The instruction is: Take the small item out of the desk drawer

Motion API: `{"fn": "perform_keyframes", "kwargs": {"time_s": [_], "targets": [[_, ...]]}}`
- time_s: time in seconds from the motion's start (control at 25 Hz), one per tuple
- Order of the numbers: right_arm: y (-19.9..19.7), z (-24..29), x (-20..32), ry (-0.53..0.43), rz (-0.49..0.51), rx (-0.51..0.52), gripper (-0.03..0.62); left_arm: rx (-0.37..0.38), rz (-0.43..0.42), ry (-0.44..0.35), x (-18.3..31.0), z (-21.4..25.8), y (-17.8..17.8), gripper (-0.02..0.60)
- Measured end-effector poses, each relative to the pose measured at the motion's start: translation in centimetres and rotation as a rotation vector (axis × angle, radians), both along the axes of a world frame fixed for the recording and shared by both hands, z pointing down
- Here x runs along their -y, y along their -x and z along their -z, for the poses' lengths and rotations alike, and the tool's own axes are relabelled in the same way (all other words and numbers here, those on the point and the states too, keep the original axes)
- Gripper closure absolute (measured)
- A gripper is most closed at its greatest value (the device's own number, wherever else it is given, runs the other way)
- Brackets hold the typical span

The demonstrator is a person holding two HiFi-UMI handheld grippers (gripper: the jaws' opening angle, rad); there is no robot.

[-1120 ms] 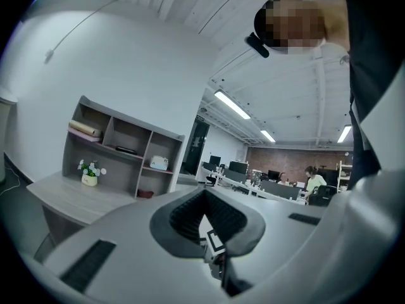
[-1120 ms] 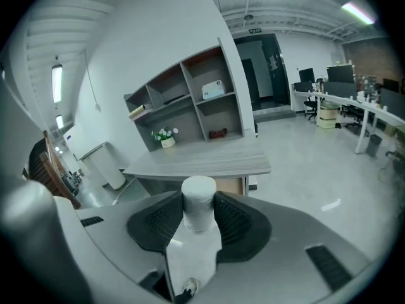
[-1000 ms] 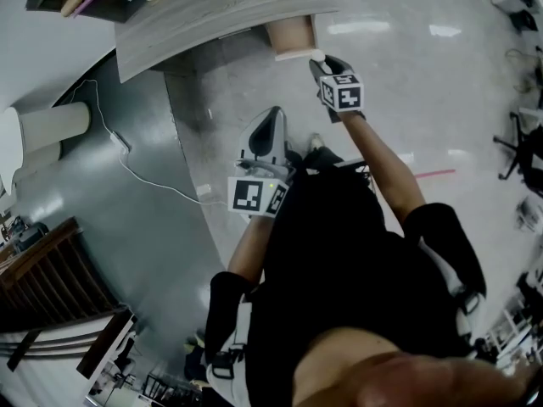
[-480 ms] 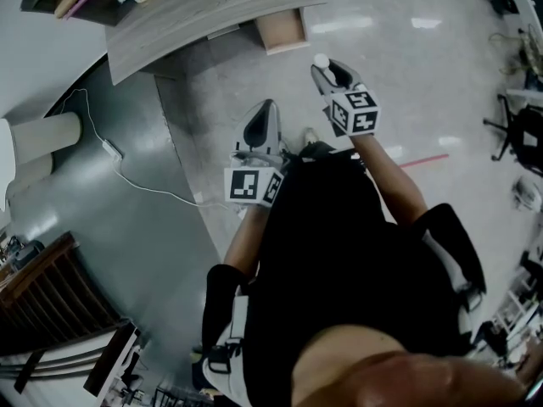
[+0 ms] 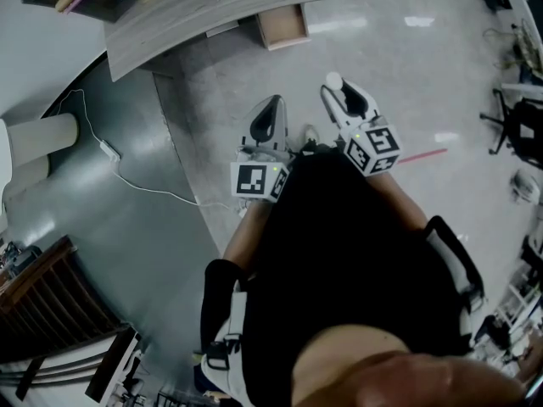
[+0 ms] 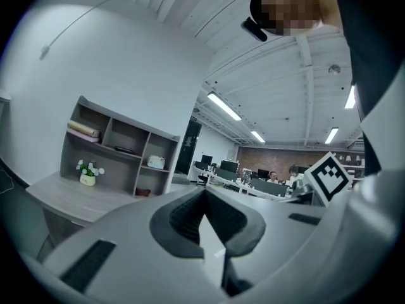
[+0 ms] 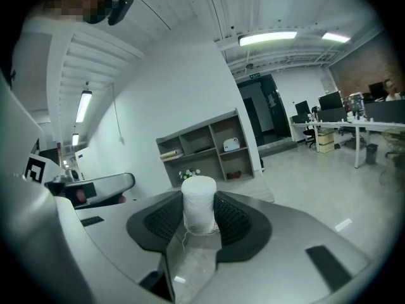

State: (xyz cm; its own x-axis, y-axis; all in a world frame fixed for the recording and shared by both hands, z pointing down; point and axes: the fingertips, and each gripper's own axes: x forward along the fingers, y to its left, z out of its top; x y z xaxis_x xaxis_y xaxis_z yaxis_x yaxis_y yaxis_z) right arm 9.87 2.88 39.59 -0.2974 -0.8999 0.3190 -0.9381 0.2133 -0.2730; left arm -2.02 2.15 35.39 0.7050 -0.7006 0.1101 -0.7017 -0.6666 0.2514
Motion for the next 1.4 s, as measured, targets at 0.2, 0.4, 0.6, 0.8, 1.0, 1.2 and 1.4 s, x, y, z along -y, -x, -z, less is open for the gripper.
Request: {"fn": "perform_keyframes", "kwargs": {"time_s": [0.2,0.4,0.6,0.8,1.0,1.2,1.4], "targets": [[1.2,1.2,-1.1,-0.030,0.021,-0.011,0.442,0.006,-0.010,-0.014,0.0,0.0,0.4,0.584],[1.7,0.8,-1.5,-0.028,0.031,-0.025,0.442,0.008,-0.006,-0.020,0.0,-0.2,0.9,0.584],[2.0,0.8,-1.4,-0.023,0.036,-0.026,0.444,0.003,-0.012,-0.014,0.4,-0.2,0.8,0.584],[2.1,0.9,-1.6,-0.029,0.038,-0.027,0.444,-0.002,-0.018,-0.025,0.3,0.0,0.7,0.584],[2.3,0.9,-1.8,-0.024,0.039,-0.029,0.444,0.000,-0.025,-0.027,0.2,0.0,0.7,0.584],[2.6,0.9,-1.7,-0.029,0.042,-0.031,0.444,-0.002,-0.027,-0.022,0.2,-0.1,0.9,0.584],[2.8,0.9,-1.8,-0.024,0.045,-0.032,0.444,-0.005,-0.030,-0.018,0.1,0.0,0.9,0.584]]}}
